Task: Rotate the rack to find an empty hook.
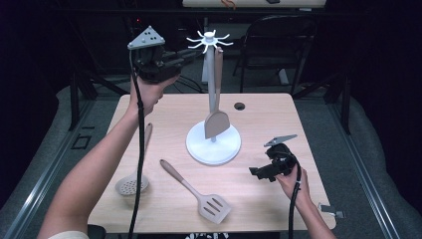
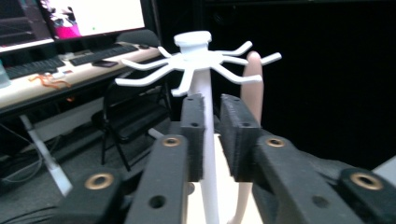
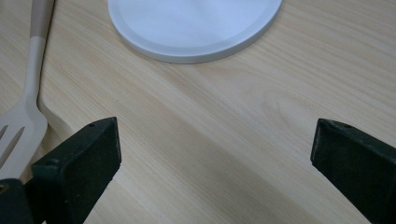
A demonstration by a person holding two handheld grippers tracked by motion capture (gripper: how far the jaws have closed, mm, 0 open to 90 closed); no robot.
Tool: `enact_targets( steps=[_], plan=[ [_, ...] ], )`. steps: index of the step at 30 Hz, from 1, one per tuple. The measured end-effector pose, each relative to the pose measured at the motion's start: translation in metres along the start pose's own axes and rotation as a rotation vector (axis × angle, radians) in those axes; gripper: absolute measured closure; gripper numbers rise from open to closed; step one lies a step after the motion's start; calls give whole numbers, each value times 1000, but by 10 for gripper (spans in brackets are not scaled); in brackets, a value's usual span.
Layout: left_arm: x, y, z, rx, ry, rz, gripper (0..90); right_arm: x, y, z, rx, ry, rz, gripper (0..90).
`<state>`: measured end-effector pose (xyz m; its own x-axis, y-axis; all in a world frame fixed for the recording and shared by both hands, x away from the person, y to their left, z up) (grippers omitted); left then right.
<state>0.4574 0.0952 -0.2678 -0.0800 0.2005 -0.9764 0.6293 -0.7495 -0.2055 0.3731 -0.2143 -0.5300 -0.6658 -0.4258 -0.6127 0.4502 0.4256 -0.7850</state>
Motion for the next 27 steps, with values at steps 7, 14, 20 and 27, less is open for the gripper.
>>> enact_targets(
  steps=[7,14,20,27],
  plan=[
    [-8,4,-6,-43,12,-10,893,1,-1,1,-2,1,4,15],
    [-9,9,-13,-74,1,-12,900,1,-1,1,2,-3,3,16],
    [-9,12,-18,-84,6,-27,900,1,-1,1,1,-1,-2,18],
    [-9,9,-19,-72,-3,-15,900,1,-2,0,-2,-1,-3,18]
  ],
)
Point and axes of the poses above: each handheld gripper's, and its own axes: y roughly forward along the jaws, x roughly out of its underside, z roughly to its right, the point moved 4 cm from there along y, roughly forward along the jaws
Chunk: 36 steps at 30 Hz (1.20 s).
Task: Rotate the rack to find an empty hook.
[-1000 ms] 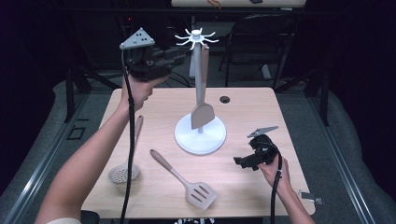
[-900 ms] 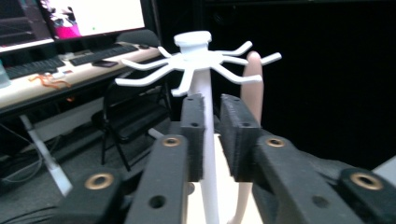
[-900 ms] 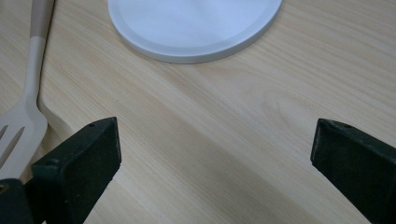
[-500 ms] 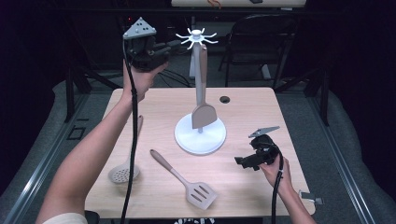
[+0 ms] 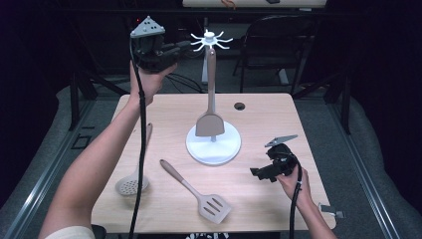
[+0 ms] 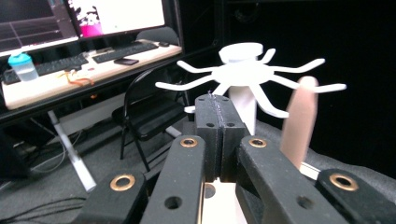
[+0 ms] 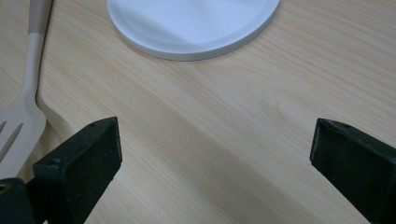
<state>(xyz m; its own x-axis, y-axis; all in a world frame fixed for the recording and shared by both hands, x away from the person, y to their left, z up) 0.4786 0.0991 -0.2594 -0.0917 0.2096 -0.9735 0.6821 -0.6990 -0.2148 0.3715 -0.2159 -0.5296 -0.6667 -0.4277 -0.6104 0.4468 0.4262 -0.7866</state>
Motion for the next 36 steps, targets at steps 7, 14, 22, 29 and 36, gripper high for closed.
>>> enact_targets(
  steps=[7,14,22,29,36],
  plan=[
    [-1,-21,16,26,31,46,900,0,-1,1,16,-18,-21,18],
    [-6,-25,29,68,46,57,900,-1,0,-1,6,-12,-6,18],
    [-7,-13,34,71,71,29,900,0,-2,1,21,-20,-26,19],
    [-7,-9,30,52,71,14,900,0,-2,1,18,-17,-28,19],
    [-6,-7,24,36,66,8,900,0,-2,1,18,-18,-25,20]
  ],
)
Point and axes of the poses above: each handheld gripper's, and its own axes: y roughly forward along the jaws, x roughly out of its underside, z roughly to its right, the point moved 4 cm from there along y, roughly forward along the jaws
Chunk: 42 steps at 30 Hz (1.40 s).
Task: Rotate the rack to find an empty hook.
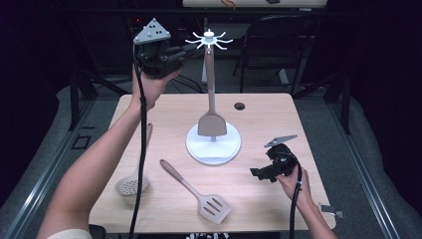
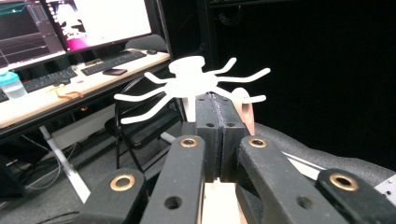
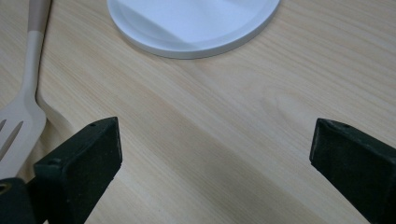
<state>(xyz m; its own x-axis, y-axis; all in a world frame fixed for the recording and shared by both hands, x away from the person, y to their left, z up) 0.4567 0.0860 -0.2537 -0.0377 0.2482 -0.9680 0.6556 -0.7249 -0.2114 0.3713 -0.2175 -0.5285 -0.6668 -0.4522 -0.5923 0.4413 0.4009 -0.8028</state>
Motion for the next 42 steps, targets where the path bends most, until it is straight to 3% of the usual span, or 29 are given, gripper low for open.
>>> enact_targets(
  steps=[22,37,42],
  plan=[
    [2,7,-14,-36,-23,-24,900,0,0,0,-2,-1,-5,20],
    [1,8,-15,-31,-35,-15,900,0,1,-1,-19,15,13,20],
    [5,-1,-15,-19,-46,-9,771,0,0,-2,-27,9,23,23]
  ],
)
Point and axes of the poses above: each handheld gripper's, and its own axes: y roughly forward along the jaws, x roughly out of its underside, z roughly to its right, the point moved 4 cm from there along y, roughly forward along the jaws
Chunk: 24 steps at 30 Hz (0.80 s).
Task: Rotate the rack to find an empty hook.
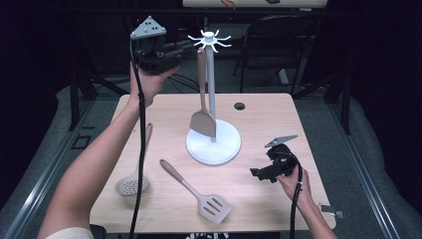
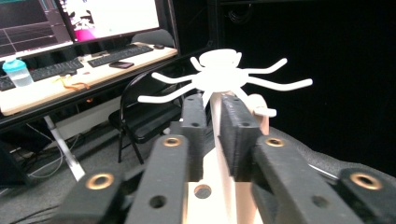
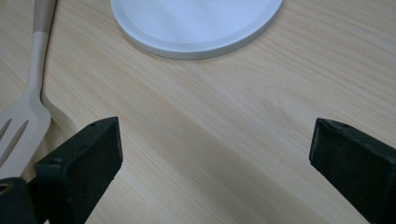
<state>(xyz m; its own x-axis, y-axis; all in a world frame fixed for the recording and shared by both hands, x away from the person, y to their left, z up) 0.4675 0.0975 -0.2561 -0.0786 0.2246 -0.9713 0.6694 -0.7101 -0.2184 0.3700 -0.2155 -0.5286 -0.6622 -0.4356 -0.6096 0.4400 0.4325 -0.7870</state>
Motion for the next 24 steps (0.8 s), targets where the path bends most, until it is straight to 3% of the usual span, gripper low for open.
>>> enact_targets(
  steps=[4,7,8,15,24],
  plan=[
    [5,-7,-2,4,-10,1,654,0,0,-2,-6,5,-5,26],
    [9,-12,-4,-5,-22,-5,489,-1,0,-4,-6,0,-12,30],
    [11,-14,-4,-8,-27,-8,489,-1,0,-4,-6,0,-12,30],
    [34,-24,-9,-12,-68,-38,264,-1,3,-11,-21,-10,-27,39],
    [83,-34,-12,-30,-108,-110,154,0,8,-18,-28,-28,-50,55]
  ],
)
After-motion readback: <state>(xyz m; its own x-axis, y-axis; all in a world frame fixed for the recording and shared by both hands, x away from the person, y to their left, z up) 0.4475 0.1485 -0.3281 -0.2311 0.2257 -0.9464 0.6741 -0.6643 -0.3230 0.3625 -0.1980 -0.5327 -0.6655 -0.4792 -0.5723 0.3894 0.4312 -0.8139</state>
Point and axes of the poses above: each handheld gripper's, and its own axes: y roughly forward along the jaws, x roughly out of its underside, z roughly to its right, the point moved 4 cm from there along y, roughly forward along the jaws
